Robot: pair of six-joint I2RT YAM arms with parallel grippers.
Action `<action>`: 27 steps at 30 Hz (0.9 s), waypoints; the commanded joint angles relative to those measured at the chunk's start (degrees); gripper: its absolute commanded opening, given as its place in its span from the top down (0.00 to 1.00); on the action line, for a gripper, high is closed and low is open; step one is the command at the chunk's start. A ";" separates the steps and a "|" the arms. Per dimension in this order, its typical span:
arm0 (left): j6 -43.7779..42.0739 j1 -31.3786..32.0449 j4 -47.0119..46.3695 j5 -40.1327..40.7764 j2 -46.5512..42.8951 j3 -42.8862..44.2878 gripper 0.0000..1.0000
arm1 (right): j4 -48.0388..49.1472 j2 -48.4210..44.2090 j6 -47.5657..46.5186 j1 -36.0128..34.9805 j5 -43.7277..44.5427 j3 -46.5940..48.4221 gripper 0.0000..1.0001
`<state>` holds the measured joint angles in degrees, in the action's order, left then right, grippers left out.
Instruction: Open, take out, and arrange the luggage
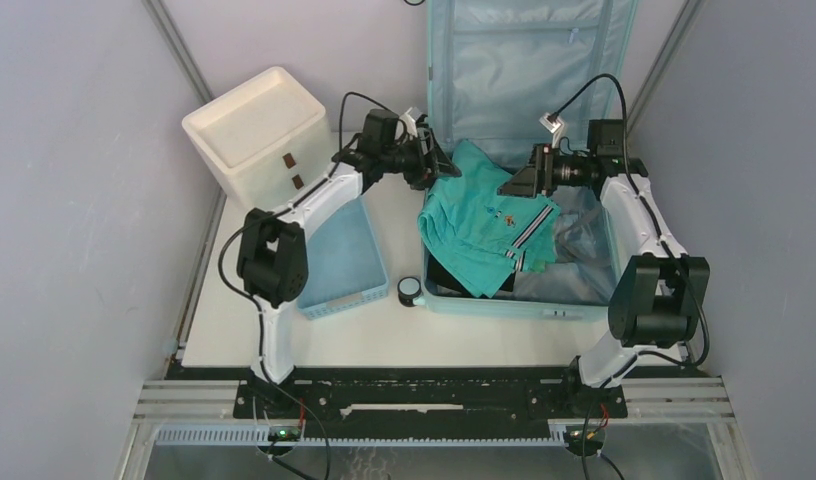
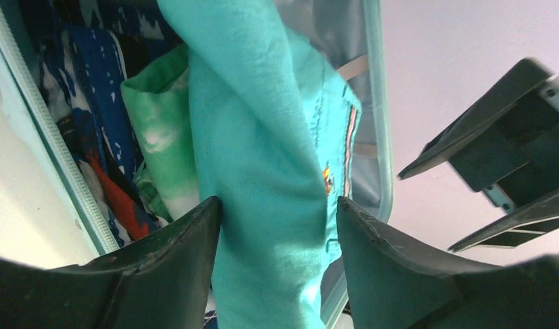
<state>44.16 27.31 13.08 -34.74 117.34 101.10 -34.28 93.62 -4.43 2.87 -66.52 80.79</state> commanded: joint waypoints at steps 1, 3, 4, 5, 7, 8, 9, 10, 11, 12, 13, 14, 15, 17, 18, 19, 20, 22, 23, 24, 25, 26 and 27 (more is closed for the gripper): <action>-6.08 1.88 11.57 0.80 2.64 7.14 0.36 | 1.07 -1.95 -0.92 1.46 -0.50 0.01 0.30; -6.77 1.98 13.79 0.70 3.74 9.16 0.47 | 1.07 -2.10 -0.99 1.67 -0.45 -0.02 0.30; -7.03 2.04 14.46 0.57 4.14 10.03 0.56 | 1.06 -2.17 -0.98 1.81 -0.37 -0.07 0.30; -7.46 2.04 15.22 0.74 4.33 10.86 0.61 | 1.06 -2.23 -0.98 1.86 -0.36 -0.15 0.30; -8.41 2.05 16.82 0.86 4.70 12.47 0.73 | 1.23 -2.46 -1.01 2.04 -0.28 -0.29 0.30; -8.80 2.05 17.83 0.76 4.83 13.49 0.80 | 1.31 -2.52 -1.02 2.12 -0.28 -0.37 0.30; -9.18 2.05 18.63 0.61 4.91 14.11 0.91 | 1.37 -2.61 -1.02 2.20 -0.28 -0.42 0.30; -9.76 1.97 19.40 0.44 4.92 14.73 0.99 | 1.39 -2.70 -1.01 2.26 -0.28 -0.46 0.30; -10.36 1.96 20.46 0.61 4.69 15.29 1.00 | 1.41 -2.72 -1.02 2.31 -0.28 -0.45 0.30; -11.16 1.89 21.20 1.01 3.94 15.57 1.00 | 1.41 -2.92 -1.02 2.43 -0.28 -0.44 0.30; -11.97 1.87 21.80 2.09 2.75 15.53 1.00 | 1.29 -3.10 -1.02 2.55 -0.32 -0.44 0.30; -12.61 1.75 22.52 3.05 1.32 15.48 1.00 | 1.18 -3.29 -1.09 2.69 -0.24 -0.49 0.30; -13.25 1.63 23.31 3.93 -0.38 15.22 1.00 | 1.20 -3.50 -1.19 2.79 -0.19 -0.54 0.30; -14.15 1.32 24.69 5.52 -3.90 13.39 1.00 | 1.46 -3.94 -1.20 3.07 -0.04 -0.91 0.30; -14.62 1.08 25.11 6.43 -5.92 11.78 1.00 | 1.66 -4.05 -1.20 3.16 0.03 -1.07 0.30; -15.04 0.89 25.43 7.50 -7.91 9.86 1.00 | 1.67 -4.06 -1.20 3.26 0.07 -1.11 0.30; -15.52 0.57 25.57 8.53 -10.10 7.41 1.00 | 1.70 -4.04 -1.20 3.40 0.08 -1.16 0.30; -16.54 -0.02 25.59 10.87 -14.97 2.46 1.00 | 1.73 -3.99 -1.05 3.58 -0.01 -1.16 0.30; -16.91 -0.32 25.56 11.83 -16.42 0.00 1.00 | 1.73 -3.98 -1.10 3.62 0.03 -1.12 0.30; -17.26 -0.59 25.23 12.89 -19.21 -2.36 1.00 | 1.68 -3.93 -1.18 3.63 -0.01 -1.16 0.30; -17.54 -0.92 24.79 14.07 -21.47 -4.89 1.00 | 1.69 -3.85 -1.20 3.63 0.07 -1.16 0.30; -17.77 -1.20 24.16 15.22 -23.63 -7.13 1.00 | 1.67 -3.82 -1.28 3.63 0.07 -1.17 0.30; -18.06 -1.55 23.38 16.34 -25.64 -9.70 1.00 | 1.70 -3.71 -1.29 3.63 0.08 -1.20 0.30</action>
<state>29.41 28.03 37.32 -23.44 102.98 97.93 -34.13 91.77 -4.62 6.31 -66.06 79.81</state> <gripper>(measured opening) 0.037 0.699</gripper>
